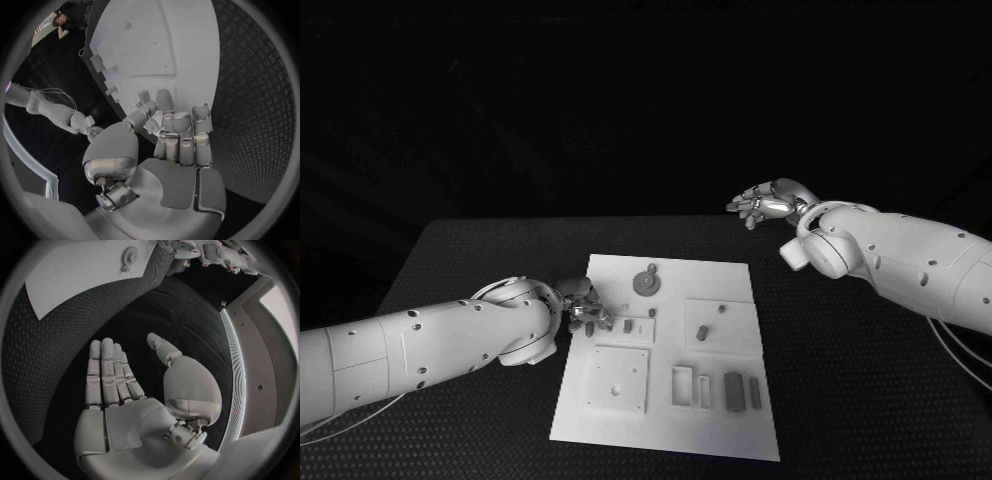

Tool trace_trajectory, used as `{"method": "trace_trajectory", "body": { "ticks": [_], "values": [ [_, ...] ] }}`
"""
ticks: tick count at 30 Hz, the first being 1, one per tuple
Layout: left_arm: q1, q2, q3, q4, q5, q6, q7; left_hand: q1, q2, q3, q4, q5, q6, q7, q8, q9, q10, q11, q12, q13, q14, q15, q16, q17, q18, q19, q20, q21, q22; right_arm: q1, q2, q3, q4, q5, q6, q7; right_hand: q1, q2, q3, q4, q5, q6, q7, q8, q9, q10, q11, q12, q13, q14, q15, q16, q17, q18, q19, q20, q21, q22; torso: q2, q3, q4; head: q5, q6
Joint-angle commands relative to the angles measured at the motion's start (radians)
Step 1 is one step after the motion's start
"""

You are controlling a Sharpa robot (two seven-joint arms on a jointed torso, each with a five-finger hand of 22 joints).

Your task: Assemble the parts on the task board

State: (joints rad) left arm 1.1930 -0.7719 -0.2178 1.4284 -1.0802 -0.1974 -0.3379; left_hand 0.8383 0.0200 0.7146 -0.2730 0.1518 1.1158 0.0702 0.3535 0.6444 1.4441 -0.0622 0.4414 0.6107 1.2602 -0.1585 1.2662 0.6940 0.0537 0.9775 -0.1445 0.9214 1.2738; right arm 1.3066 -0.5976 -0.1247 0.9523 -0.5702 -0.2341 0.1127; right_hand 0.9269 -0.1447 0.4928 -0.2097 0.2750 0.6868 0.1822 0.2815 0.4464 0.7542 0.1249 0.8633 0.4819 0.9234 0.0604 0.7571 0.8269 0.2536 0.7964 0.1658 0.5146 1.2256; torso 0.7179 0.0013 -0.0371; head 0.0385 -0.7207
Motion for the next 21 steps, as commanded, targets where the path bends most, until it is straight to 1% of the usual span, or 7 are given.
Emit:
{"method": "trace_trajectory", "body": {
  "ticks": [1,10,21],
  "values": [
    [-0.005,0.002,-0.003,-0.001,-0.004,0.017,-0.002,0.008,0.000,0.004,0.003,0.003,0.037,-0.032,-0.001,0.000,-0.004,-0.005,0.000,0.001,0.008,-0.012,0.002,-0.001,-0.014,0.008,-0.095,0.003,0.002,0.000,0.001,0.000,0.000,-0.001,0.011,0.007,-0.009,0.004,-0.002,0.004,0.004,-0.005,0.011,0.006,-0.001,-0.007,0.003,0.007,-0.002,-0.008,-0.002,0.001,-0.001,0.007,0.001,0.008,-0.004,0.001,0.000,-0.0001,0.0000,-0.001,0.000],
    [-0.005,-0.001,-0.003,0.000,-0.013,0.035,-0.014,0.009,0.000,0.003,0.003,0.004,0.038,-0.033,-0.001,0.000,-0.003,-0.006,0.001,0.002,0.009,-0.013,0.002,-0.001,-0.014,0.009,-0.096,0.003,0.002,0.000,0.001,0.000,-0.001,-0.001,0.012,0.007,-0.009,0.005,-0.002,0.004,0.004,-0.005,0.011,0.006,-0.001,-0.007,0.003,0.007,-0.003,-0.008,-0.002,0.001,-0.001,0.007,0.002,0.008,-0.005,0.002,0.000,-0.0001,-0.0005,0.002,-0.002],
    [-0.005,-0.005,-0.003,0.000,-0.019,0.043,-0.030,0.009,-0.005,0.001,0.000,0.037,0.047,-0.036,0.000,0.003,0.003,-0.009,0.007,0.008,0.014,-0.016,0.011,0.000,-0.015,0.013,-0.097,0.003,0.007,-0.001,0.002,0.000,-0.002,-0.001,0.013,0.007,-0.009,0.005,-0.002,0.004,0.004,-0.005,0.011,0.006,-0.002,-0.007,0.003,0.008,-0.004,-0.009,-0.002,0.001,-0.001,0.007,0.002,0.008,-0.006,0.003,0.000,-0.0005,-0.0001,0.002,-0.004]
  ]
}}
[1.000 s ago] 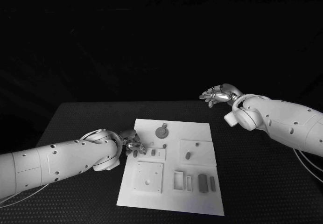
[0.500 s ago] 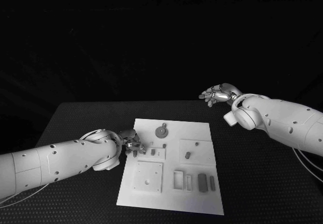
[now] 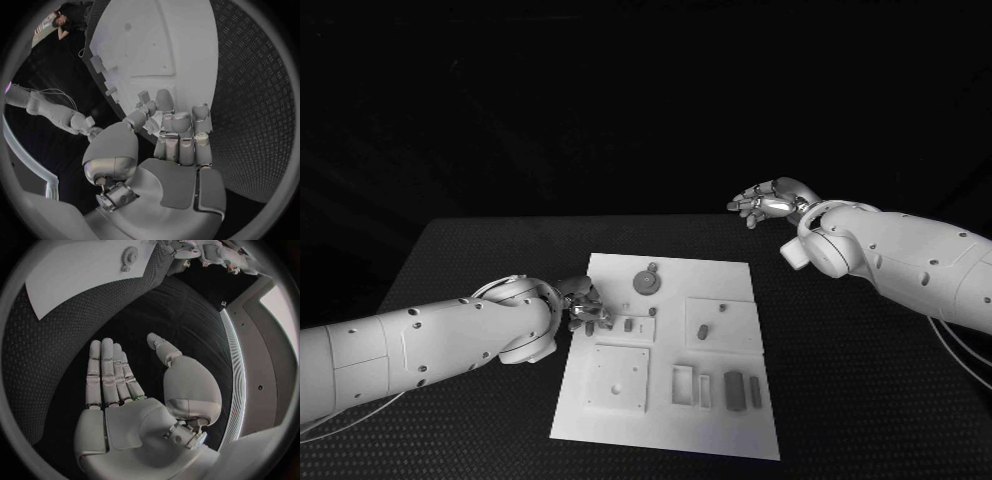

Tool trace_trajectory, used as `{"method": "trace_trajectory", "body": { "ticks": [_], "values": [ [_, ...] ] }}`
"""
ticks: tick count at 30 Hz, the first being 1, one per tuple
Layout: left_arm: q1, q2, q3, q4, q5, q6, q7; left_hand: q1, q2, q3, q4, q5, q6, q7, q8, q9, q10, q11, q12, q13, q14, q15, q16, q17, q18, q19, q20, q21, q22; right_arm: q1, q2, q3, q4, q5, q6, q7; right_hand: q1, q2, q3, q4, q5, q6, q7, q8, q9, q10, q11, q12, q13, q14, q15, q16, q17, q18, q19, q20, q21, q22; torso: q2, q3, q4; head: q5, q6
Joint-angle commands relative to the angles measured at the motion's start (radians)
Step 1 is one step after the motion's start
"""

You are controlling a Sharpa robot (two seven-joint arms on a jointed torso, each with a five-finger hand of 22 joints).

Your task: Assemble the parts on the task board

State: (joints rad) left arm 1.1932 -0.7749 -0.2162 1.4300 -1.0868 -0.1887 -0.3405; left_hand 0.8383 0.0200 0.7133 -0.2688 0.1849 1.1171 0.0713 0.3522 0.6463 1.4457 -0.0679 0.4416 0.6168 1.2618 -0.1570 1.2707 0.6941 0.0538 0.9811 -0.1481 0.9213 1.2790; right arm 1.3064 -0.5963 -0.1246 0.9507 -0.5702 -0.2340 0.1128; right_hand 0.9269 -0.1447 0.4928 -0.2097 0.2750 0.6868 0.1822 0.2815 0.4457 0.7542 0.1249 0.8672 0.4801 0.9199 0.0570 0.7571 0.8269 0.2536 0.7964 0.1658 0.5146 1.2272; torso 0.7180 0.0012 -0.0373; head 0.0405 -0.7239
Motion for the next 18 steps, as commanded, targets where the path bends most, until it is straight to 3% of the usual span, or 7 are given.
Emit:
{"method": "trace_trajectory", "body": {
  "ticks": [1,18],
  "values": [
    [-0.005,-0.002,-0.004,-0.001,-0.013,0.032,-0.029,0.009,-0.005,0.002,-0.004,0.005,0.047,-0.037,0.002,0.001,0.002,-0.003,0.007,0.002,0.013,-0.017,0.007,0.000,-0.015,0.010,-0.094,0.003,0.002,-0.001,0.001,0.000,0.000,-0.001,0.013,0.007,-0.009,0.005,-0.002,0.004,0.004,-0.005,0.011,0.006,-0.001,-0.007,0.003,0.004,-0.002,-0.005,0.001,0.001,-0.001,0.007,0.002,0.008,-0.006,0.001,0.000,-0.0006,0.0002,-0.001,-0.001],
    [-0.005,-0.001,-0.004,-0.001,-0.019,0.038,-0.037,0.008,-0.007,0.000,-0.006,0.016,0.051,-0.039,0.002,0.003,0.004,-0.005,0.012,0.006,0.015,-0.019,0.013,0.001,-0.015,0.013,-0.095,0.004,0.004,-0.001,0.002,0.000,-0.001,-0.001,0.013,0.007,-0.009,0.005,-0.002,0.004,0.004,-0.006,0.011,0.006,-0.002,-0.007,0.003,0.005,-0.004,-0.005,0.001,0.001,-0.001,0.008,0.002,0.008,-0.007,0.002,0.000,0.0000,-0.0004,0.001,-0.002]
  ]
}}
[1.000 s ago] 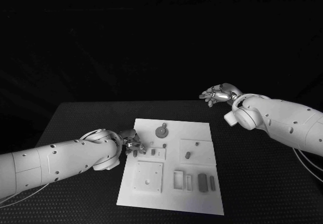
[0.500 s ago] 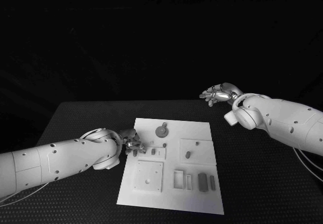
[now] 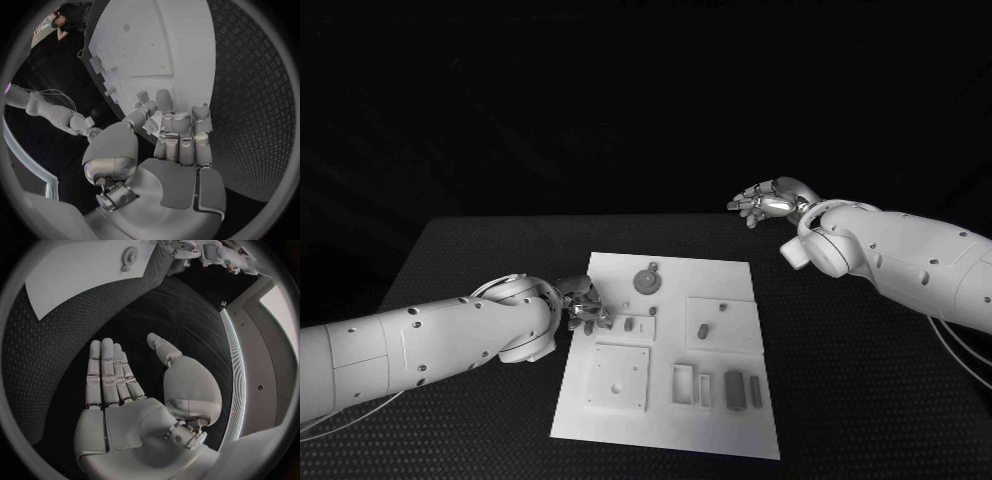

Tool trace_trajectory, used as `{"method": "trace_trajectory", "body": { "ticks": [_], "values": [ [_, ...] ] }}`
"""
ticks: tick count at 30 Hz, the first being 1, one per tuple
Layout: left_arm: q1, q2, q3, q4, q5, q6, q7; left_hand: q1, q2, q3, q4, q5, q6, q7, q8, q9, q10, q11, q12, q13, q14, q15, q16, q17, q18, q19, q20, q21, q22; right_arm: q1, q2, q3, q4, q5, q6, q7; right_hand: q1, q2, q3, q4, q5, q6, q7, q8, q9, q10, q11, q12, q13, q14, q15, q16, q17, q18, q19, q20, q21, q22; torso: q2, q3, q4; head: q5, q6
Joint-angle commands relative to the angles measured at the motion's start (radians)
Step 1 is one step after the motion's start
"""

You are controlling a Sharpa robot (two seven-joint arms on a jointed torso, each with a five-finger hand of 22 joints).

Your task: Assemble the parts on the task board

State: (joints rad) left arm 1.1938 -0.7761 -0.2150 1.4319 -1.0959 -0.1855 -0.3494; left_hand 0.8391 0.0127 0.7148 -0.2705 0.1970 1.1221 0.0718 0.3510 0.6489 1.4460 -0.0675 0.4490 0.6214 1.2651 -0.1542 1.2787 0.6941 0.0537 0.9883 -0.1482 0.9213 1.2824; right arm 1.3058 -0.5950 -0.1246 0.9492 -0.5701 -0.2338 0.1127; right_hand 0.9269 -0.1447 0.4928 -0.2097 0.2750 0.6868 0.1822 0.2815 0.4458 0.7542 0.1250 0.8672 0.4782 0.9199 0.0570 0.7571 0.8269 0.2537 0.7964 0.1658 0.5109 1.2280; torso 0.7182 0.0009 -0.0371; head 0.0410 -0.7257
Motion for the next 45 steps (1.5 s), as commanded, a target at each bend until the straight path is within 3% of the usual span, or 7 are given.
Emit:
{"method": "trace_trajectory", "body": {
  "ticks": [1,7,11,36,38,40,45],
  "values": [
    [-0.006,0.001,-0.005,-0.002,-0.010,0.035,-0.028,0.007,0.000,-0.002,-0.005,0.005,0.046,-0.040,0.003,0.001,0.004,-0.006,0.005,0.002,0.012,-0.022,0.005,0.001,-0.015,0.006,-0.095,0.004,0.001,-0.001,0.001,0.000,0.000,-0.001,0.013,0.007,-0.009,0.005,-0.002,0.004,0.004,-0.006,0.011,0.006,-0.002,-0.007,0.003,0.005,-0.002,-0.005,0.001,0.001,-0.001,0.008,0.002,0.008,-0.004,0.002,0.000,0.0005,-0.0009,0.001,0.000],
    [-0.006,0.006,-0.005,-0.006,-0.010,0.039,-0.033,0.004,-0.003,-0.003,-0.005,0.014,0.050,-0.041,0.004,0.002,0.006,-0.007,0.009,0.005,0.013,-0.023,0.009,0.002,-0.015,0.008,-0.096,0.004,0.003,-0.001,0.001,0.000,0.000,-0.001,0.012,0.007,-0.008,0.005,-0.002,0.003,0.004,-0.006,0.011,0.006,-0.002,-0.007,0.003,0.006,-0.002,-0.005,0.001,0.001,-0.001,0.008,0.002,0.008,-0.004,0.002,0.000,0.0009,-0.0013,0.002,-0.001],
    [-0.006,0.013,-0.005,-0.010,-0.012,0.048,-0.037,-0.003,-0.009,-0.006,-0.003,0.042,0.059,-0.044,0.006,0.005,0.010,-0.009,0.020,0.013,0.017,-0.025,0.020,0.004,-0.015,0.012,-0.098,0.005,0.008,-0.001,0.001,0.000,0.001,-0.001,0.012,0.007,-0.008,0.005,-0.002,0.003,0.004,-0.006,0.011,0.006,-0.002,-0.008,0.003,0.006,-0.003,-0.005,0.001,0.001,-0.001,0.008,0.002,0.008,-0.004,0.002,0.000,0.0013,-0.0004,0.002,-0.002],
    [-0.006,0.038,-0.005,-0.011,-0.033,0.086,-0.043,-0.022,-0.013,-0.011,0.001,0.047,0.094,-0.058,0.017,0.018,0.016,-0.021,0.077,0.049,0.025,-0.037,0.067,0.013,-0.015,0.022,-0.102,0.007,0.022,-0.001,0.000,0.000,0.002,-0.001,0.012,0.007,-0.008,0.005,-0.002,0.003,0.004,-0.006,0.012,0.007,-0.002,-0.008,0.003,0.007,-0.005,-0.005,0.002,0.001,-0.002,0.008,0.003,0.009,-0.006,0.004,0.000,0.0000,0.0002,0.002,-0.002],
    [-0.006,0.042,-0.005,-0.014,-0.034,0.086,-0.044,-0.024,-0.014,-0.012,0.003,0.040,0.094,-0.057,0.017,0.018,0.014,-0.021,0.079,0.050,0.024,-0.037,0.067,0.012,-0.015,0.022,-0.102,0.007,0.023,-0.001,0.001,0.000,0.002,-0.001,0.011,0.007,-0.008,0.005,-0.002,0.003,0.004,-0.006,0.012,0.007,-0.003,-0.008,0.003,0.008,-0.005,-0.005,0.002,0.001,-0.002,0.008,0.003,0.009,-0.006,0.004,0.000,0.0000,0.0000,0.002,-0.002],
    [-0.005,0.045,-0.005,-0.018,-0.037,0.089,-0.046,-0.026,-0.022,-0.015,0.010,-0.006,0.094,-0.057,0.016,0.020,0.009,-0.021,0.087,0.053,0.022,-0.037,0.070,0.009,-0.015,0.023,-0.103,0.005,0.026,-0.001,0.001,0.000,0.002,-0.001,0.012,0.007,-0.008,0.005,-0.002,0.003,0.004,-0.006,0.012,0.007,-0.003,-0.008,0.003,0.008,-0.005,-0.005,0.002,0.001,-0.002,0.008,0.003,0.009,-0.006,0.004,0.000,0.0001,-0.0003,0.002,-0.002],
    [-0.006,0.057,-0.005,-0.028,-0.042,0.089,-0.047,-0.029,-0.026,-0.018,0.022,-0.037,0.094,-0.058,0.016,0.022,0.006,-0.021,0.094,0.055,0.021,-0.037,0.073,0.005,-0.015,0.024,-0.104,0.003,0.028,-0.001,0.001,0.000,0.002,-0.001,0.012,0.007,-0.008,0.005,-0.003,0.003,0.005,-0.006,0.012,0.007,-0.003,-0.008,0.003,0.008,-0.006,-0.005,0.002,0.001,-0.002,0.008,0.003,0.009,-0.007,0.005,0.001,0.0001,-0.0010,0.002,-0.002]
  ]
}}
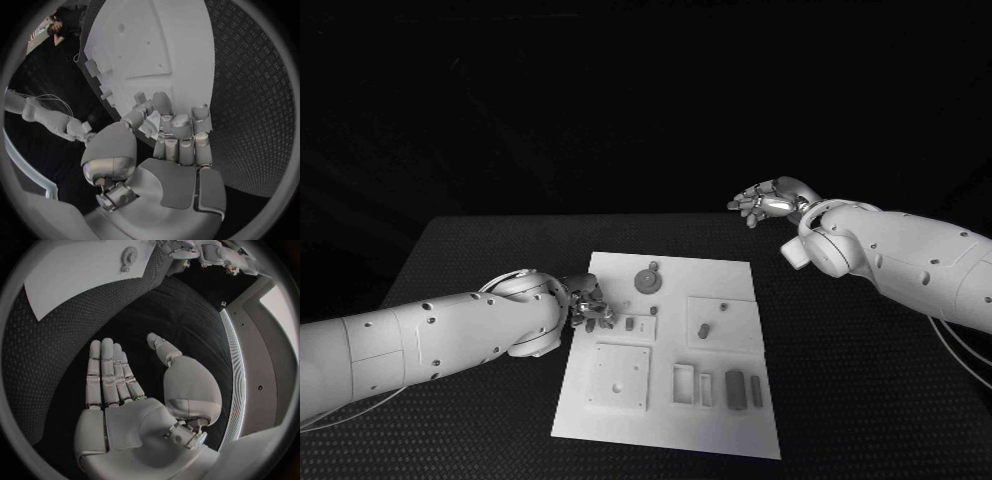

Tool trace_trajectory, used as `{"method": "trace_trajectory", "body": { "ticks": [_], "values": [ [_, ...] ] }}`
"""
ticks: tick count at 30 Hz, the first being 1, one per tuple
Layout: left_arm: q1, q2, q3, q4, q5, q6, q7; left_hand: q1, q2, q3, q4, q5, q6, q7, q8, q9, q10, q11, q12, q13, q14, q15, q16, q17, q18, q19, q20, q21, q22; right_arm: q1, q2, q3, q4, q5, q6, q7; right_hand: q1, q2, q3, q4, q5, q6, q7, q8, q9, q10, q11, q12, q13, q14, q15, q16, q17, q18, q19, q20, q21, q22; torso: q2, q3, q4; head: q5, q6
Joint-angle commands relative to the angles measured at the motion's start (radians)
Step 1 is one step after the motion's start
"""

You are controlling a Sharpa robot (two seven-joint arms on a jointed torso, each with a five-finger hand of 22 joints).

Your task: Assemble the parts on the task board

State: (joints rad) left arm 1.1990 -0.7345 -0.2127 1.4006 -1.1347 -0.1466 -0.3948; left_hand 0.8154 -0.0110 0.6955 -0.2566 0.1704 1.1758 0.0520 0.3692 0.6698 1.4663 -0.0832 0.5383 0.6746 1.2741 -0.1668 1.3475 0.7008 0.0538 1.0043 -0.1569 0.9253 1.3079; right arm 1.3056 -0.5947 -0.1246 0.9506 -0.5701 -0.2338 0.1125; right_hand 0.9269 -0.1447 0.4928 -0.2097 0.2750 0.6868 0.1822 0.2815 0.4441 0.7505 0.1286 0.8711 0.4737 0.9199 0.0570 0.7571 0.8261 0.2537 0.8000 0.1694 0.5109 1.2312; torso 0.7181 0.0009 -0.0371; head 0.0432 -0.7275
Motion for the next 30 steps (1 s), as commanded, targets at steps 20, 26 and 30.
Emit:
{"method": "trace_trajectory", "body": {
  "ticks": [20,26,30],
  "values": [
    [-0.011,0.024,-0.006,-0.001,-0.035,0.046,0.000,0.001,0.022,0.005,-0.005,0.037,0.050,-0.044,0.015,0.007,-0.011,-0.011,0.034,0.010,0.017,-0.029,0.026,-0.002,-0.015,0.013,-0.097,-0.001,0.011,0.000,0.002,0.000,0.001,-0.001,0.013,0.007,-0.008,0.005,-0.003,0.003,0.005,-0.006,0.012,0.007,-0.002,-0.005,-0.001,0.005,-0.003,-0.006,0.002,0.001,-0.001,0.008,0.000,0.005,-0.008,0.003,0.000,0.0004,-0.0004,-0.002,-0.001],
    [-0.010,0.026,-0.006,0.000,-0.058,0.058,-0.003,0.004,0.026,0.008,-0.018,0.066,0.050,-0.047,0.028,0.008,-0.012,-0.013,0.049,0.013,0.020,-0.031,0.036,-0.002,-0.015,0.018,-0.098,0.002,0.015,0.000,0.003,0.000,0.000,-0.001,0.013,0.008,-0.008,0.005,-0.003,0.003,0.005,-0.006,0.013,0.007,-0.002,-0.005,-0.001,0.005,-0.003,-0.006,0.002,0.001,-0.001,0.008,0.000,0.005,-0.009,0.003,0.000,0.0008,-0.0005,-0.003,0.001],
    [-0.010,0.027,-0.005,0.002,-0.091,0.072,-0.009,0.008,0.025,0.010,-0.022,0.072,0.050,-0.048,0.032,0.008,-0.013,-0.015,0.053,0.014,0.020,-0.032,0.039,-0.002,-0.015,0.019,-0.098,0.003,0.016,0.000,0.002,0.000,0.000,-0.001,0.013,0.008,-0.008,0.005,-0.003,0.003,0.005,-0.006,0.013,0.007,-0.002,-0.005,-0.001,0.006,-0.004,-0.006,0.002,0.001,-0.001,0.008,0.000,0.005,-0.009,0.003,0.000,0.0005,-0.0007,-0.003,0.001]
  ]
}}
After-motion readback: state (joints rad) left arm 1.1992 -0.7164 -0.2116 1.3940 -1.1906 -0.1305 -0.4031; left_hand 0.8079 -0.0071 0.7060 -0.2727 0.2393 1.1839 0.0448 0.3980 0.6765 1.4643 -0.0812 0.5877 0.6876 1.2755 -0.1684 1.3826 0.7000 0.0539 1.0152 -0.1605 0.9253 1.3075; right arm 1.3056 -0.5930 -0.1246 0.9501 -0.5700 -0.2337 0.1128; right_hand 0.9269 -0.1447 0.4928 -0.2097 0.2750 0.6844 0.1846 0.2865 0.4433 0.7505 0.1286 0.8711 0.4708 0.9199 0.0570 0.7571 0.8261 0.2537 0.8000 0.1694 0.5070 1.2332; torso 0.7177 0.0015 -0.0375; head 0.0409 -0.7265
